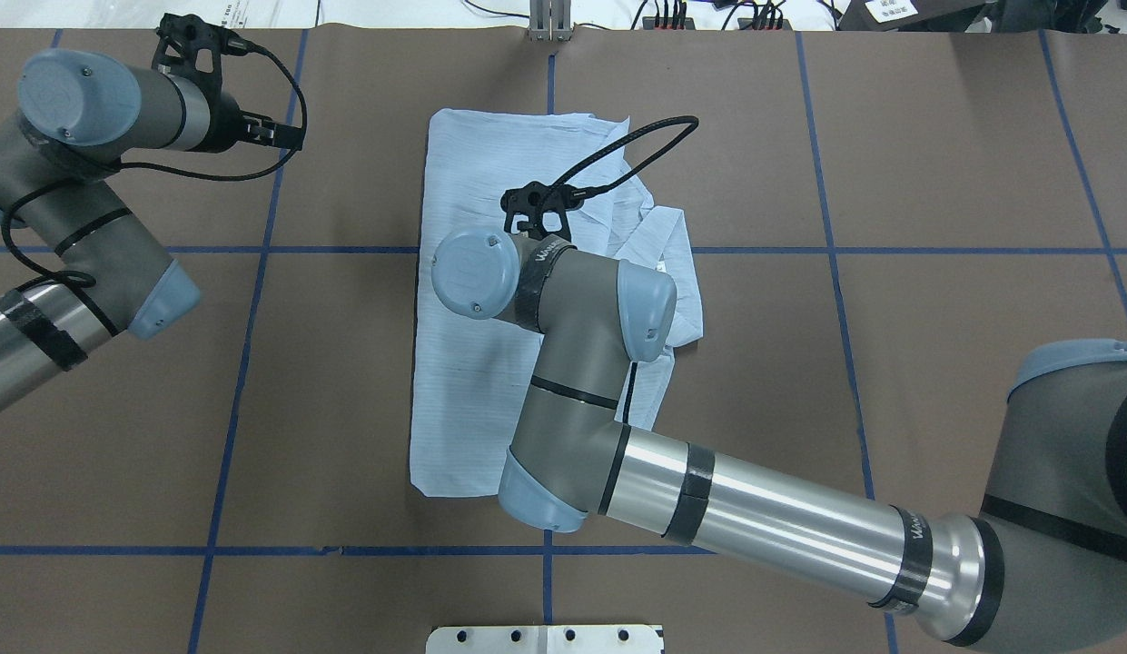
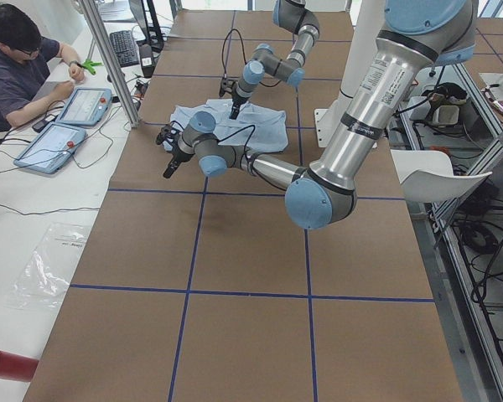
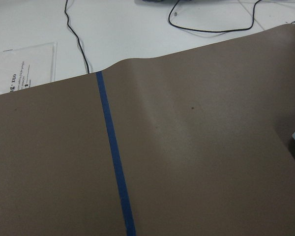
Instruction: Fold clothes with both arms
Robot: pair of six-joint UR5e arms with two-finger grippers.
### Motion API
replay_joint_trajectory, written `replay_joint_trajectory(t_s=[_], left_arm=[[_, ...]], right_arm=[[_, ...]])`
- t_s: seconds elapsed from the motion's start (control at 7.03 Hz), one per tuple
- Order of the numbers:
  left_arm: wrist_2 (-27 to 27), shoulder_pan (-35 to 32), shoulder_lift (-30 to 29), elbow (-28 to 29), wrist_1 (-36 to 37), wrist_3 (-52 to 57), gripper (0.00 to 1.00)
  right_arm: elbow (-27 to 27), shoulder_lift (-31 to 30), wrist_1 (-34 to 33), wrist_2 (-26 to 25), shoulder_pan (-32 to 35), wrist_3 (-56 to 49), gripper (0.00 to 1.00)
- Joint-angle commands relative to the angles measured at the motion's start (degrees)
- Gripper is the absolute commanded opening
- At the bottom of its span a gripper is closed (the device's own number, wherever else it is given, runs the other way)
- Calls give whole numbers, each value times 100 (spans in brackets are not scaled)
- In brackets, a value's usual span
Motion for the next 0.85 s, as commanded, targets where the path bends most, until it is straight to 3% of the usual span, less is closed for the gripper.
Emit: replay_joint_trajectory(t_s=[0.0,0.71], left_arm=[[-2,28,0,9,-3,-7,100],[-2,28,0,18,-3,2,100]], right_arm=[[-438,299,4,-9,-129,-57,100],[-801,459,57,-53,-174,-57,100]])
